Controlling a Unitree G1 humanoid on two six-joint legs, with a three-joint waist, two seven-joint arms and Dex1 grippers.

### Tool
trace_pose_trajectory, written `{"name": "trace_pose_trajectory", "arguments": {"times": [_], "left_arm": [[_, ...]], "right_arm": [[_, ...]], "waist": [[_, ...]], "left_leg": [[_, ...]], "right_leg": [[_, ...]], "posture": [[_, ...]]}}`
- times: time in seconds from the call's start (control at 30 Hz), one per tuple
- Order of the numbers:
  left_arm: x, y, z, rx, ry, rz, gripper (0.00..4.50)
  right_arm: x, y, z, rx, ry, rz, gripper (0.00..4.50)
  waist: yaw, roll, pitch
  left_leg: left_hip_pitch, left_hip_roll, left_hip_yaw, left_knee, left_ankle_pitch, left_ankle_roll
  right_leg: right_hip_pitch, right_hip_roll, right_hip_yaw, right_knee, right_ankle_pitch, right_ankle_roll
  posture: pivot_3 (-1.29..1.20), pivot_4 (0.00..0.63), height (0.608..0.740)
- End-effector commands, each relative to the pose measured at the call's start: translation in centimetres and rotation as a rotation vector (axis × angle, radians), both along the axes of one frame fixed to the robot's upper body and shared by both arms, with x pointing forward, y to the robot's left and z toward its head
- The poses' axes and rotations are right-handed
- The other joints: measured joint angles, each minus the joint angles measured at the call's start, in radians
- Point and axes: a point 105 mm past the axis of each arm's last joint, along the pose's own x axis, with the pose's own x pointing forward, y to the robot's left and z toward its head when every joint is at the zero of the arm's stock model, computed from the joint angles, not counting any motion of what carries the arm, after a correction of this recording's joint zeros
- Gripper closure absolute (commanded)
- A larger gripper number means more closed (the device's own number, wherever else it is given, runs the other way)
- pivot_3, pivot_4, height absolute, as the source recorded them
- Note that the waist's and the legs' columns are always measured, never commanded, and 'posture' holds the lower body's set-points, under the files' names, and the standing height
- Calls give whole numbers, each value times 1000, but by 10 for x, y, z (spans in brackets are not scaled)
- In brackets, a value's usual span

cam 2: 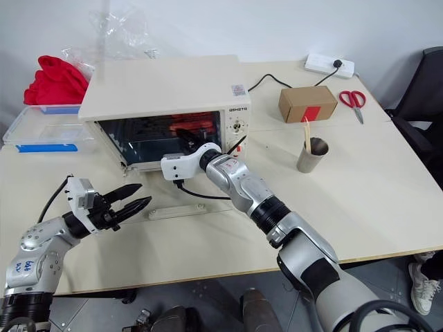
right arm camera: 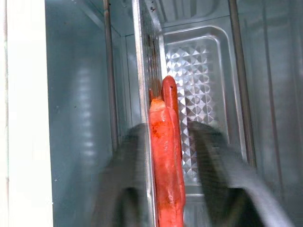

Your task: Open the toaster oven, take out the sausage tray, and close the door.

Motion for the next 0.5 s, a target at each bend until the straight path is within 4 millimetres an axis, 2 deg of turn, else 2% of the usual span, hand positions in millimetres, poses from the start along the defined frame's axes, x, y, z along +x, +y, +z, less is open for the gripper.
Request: {"name": "trace_pose_trajectory", "arguments": {"times": [0.03, 0.27, 0.4, 0.5], "left_arm": [[-3, -5, 10, -20, -41, -15, 1804], [-3, -5, 12, -27, -44, -12, 1804], [-2, -6, 13, -31, -46, -10, 1804], [-2, -6, 13, -33, -48, -5, 1804]], "right_arm": [[0, 5, 13, -8, -58, -7, 4416], [1, 6, 15, -19, -71, -26, 4470], [1, 8, 14, 4, -9, -19, 4470], [-3, 10, 14, 32, 64, 15, 3920]], "waist": [[-3, 0, 0], [-15, 0, 0], [-15, 0, 0], [-16, 0, 0]], "left_leg": [[0, 0, 0, 0, 0, 0], [0, 0, 0, 0, 0, 0], [0, 0, 0, 0, 0, 0], [0, 0, 0, 0, 0, 0]], "right_leg": [[0, 0, 0, 0, 0, 0], [0, 0, 0, 0, 0, 0], [0, 0, 0, 0, 0, 0], [0, 0, 0, 1, 0, 0]], "posture": [[0, 150, 740], [0, 150, 740], [0, 150, 740], [0, 150, 740]]}}
